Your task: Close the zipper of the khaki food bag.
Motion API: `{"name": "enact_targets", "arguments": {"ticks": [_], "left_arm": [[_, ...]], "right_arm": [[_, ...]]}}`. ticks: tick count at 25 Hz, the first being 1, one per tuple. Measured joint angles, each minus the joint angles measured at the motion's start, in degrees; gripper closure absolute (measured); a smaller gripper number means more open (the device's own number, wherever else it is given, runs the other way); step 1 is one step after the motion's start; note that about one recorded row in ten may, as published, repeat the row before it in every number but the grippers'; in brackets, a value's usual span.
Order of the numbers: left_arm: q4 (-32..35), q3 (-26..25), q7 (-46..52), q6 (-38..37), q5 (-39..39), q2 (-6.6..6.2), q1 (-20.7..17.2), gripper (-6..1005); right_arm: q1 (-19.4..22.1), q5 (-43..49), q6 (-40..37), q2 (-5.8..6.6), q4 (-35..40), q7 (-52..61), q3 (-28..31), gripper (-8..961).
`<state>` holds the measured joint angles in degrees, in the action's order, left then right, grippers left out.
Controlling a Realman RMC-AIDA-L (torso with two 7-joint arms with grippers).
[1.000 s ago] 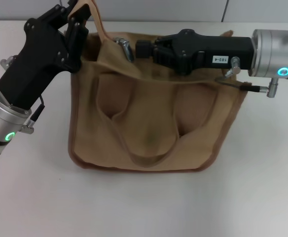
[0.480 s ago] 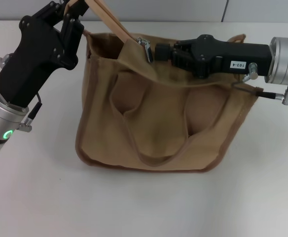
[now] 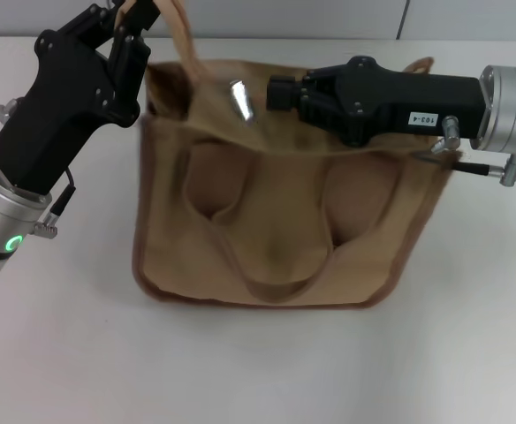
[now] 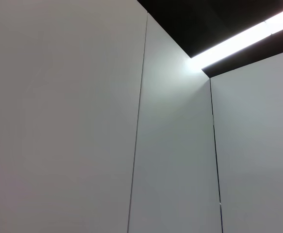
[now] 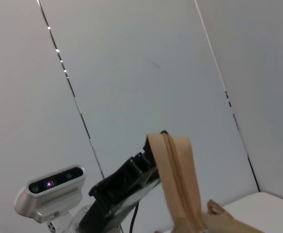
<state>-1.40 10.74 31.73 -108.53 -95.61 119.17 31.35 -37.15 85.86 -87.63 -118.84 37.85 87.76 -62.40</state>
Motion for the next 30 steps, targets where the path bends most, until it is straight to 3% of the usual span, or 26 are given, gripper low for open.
{"name": "enact_targets", "arguments": {"ticks": [4, 10, 13, 16, 23, 30], "left_arm": [[0.0, 0.1, 0.0, -0.5, 0.0, 0.00, -0.3, 911], [0.0, 0.0, 0.1, -1.6, -0.1, 0.00, -0.3, 912], [0.0, 0.1, 0.0, -2.1, -0.1, 0.01, -0.3, 912], [0.0, 0.1, 0.0, -2.4, -0.1, 0.01, 0.0, 913], [0.0, 0.0, 0.0, -2.5, -0.2, 0.01, 0.6, 914], [0.1, 0.0, 0.0, -2.5, -0.2, 0.01, 1.2, 915]], "right_arm": [[0.2, -0.3, -0.2, -0.17, 0.5, -3.3, 0.0, 951], [2.2, -4.9, -1.2, -0.22, 0.5, -5.9, 0.0, 661], [2.5, -6.7, -4.3, 0.36, 0.4, -1.0, 0.1, 542], [2.1, -6.4, -6.9, 0.62, 0.3, 3.1, -0.1, 496], [1.8, -6.0, -7.1, 0.07, 0.0, 16.9, -1.1, 387], [-0.5, -3.2, -6.9, -0.13, 0.0, 27.3, -5.4, 205]]}}
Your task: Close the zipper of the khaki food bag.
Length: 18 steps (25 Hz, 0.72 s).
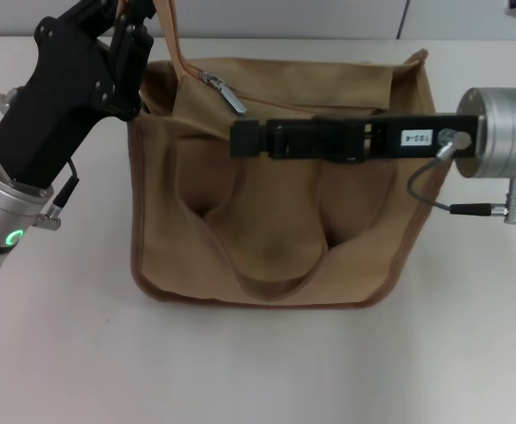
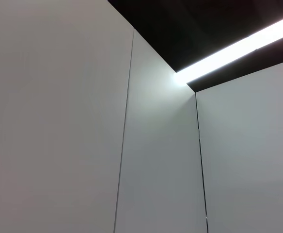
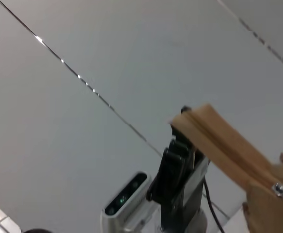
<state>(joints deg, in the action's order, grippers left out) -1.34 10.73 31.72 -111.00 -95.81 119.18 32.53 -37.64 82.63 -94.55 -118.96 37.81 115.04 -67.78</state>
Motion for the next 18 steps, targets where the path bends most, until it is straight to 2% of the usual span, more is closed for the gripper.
{"name": "enact_targets", "arguments": {"ticks": [18], "left_arm": [[0.1, 0.3, 0.0, -0.6, 0.0, 0.00, 0.7, 918]], "right_arm": [[-0.1, 0.6, 0.0, 0.22, -3.7, 1.3, 1.4, 188]]}}
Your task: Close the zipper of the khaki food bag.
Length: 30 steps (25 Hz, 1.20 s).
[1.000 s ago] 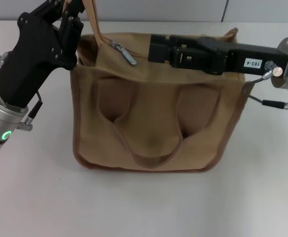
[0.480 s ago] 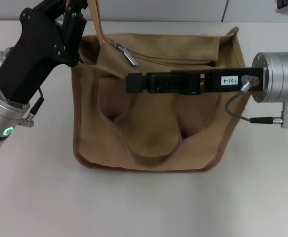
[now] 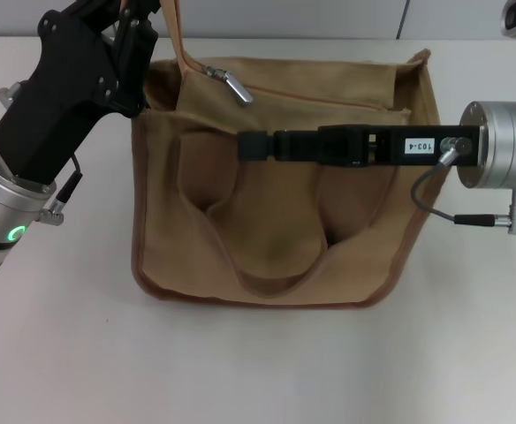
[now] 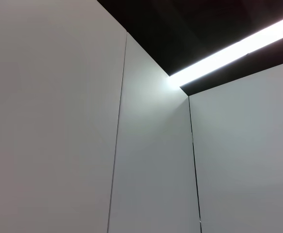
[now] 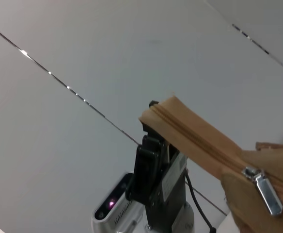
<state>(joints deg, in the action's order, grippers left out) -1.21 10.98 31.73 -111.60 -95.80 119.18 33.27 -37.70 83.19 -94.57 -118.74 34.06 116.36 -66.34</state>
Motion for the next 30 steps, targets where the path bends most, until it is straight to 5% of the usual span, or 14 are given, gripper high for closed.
{"name": "enact_targets", "arguments": {"ticks": [7, 15, 23, 30], "left_arm": [[-0.1, -0.2, 0.0, -0.1, 0.1, 0.00, -0.4, 920], [0.0, -0.2, 0.0, -0.2, 0.3, 0.00, -0.4, 920], [0.2, -0.4, -0.1, -0.1, 0.4, 0.00, -0.1, 920], [-0.2, -1.1, -0.1, 0.0, 0.4, 0.00, 0.4, 920]], "right_arm": [[1.7, -0.1, -6.5, -0.03, 0.5, -10.1, 7.7, 189], [3.2, 0.4, -5.8, -0.53, 0.2, -25.4, 4.7, 190], [9.3, -7.3, -2.6, -1.05, 2.1, -66.0, 4.4, 192], [9.7, -17.7, 2.6, -1.21, -4.2, -98.5, -0.1, 192]]}}
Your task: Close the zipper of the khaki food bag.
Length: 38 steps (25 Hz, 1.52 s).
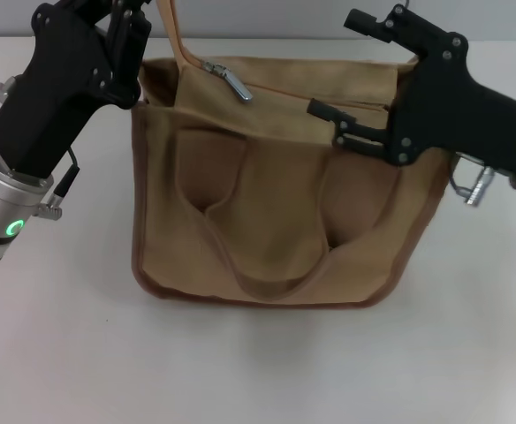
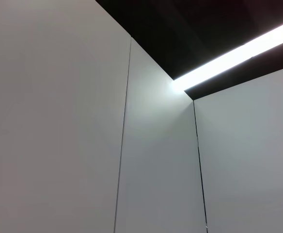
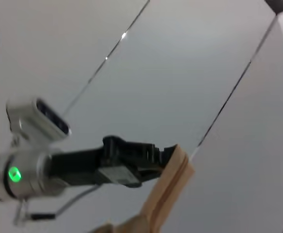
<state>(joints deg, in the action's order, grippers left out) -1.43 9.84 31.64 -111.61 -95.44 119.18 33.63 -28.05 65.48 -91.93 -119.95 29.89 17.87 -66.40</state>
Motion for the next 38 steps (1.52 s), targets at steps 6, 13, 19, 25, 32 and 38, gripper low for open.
{"name": "enact_targets", "arguments": {"ticks": [6, 13, 19, 25, 32, 38], "left_arm": [[-0.8, -1.0, 0.0, 0.2, 0.0, 0.00, 0.8, 920], [-1.6, -1.4, 0.0, 0.6, 0.0, 0.00, 1.7, 920], [-2.3, -1.4, 0.1, 0.6, 0.0, 0.00, 2.1, 920], [-2.8, -1.4, 0.1, 0.6, 0.0, 0.00, 2.5, 920], [-3.1, -1.4, 0.1, 0.6, 0.0, 0.00, 2.6, 920], [-3.1, -1.4, 0.1, 0.6, 0.1, 0.00, 2.8, 920]], "right_arm": [[-0.7, -15.1, 1.6, -0.02, -4.6, -26.7, -11.5, 192], [-0.7, -18.7, 4.4, -0.02, -4.0, -34.1, -17.0, 191], [-0.5, -18.7, 6.3, -0.02, -3.5, -34.4, -18.3, 191], [-0.7, -19.6, 6.9, -0.02, -3.0, -35.5, -20.0, 191], [-1.2, -20.9, 9.1, -0.02, -2.2, -36.0, -22.2, 192], [-2.0, -25.2, 9.4, -0.02, -1.9, -38.3, -25.1, 192]]}}
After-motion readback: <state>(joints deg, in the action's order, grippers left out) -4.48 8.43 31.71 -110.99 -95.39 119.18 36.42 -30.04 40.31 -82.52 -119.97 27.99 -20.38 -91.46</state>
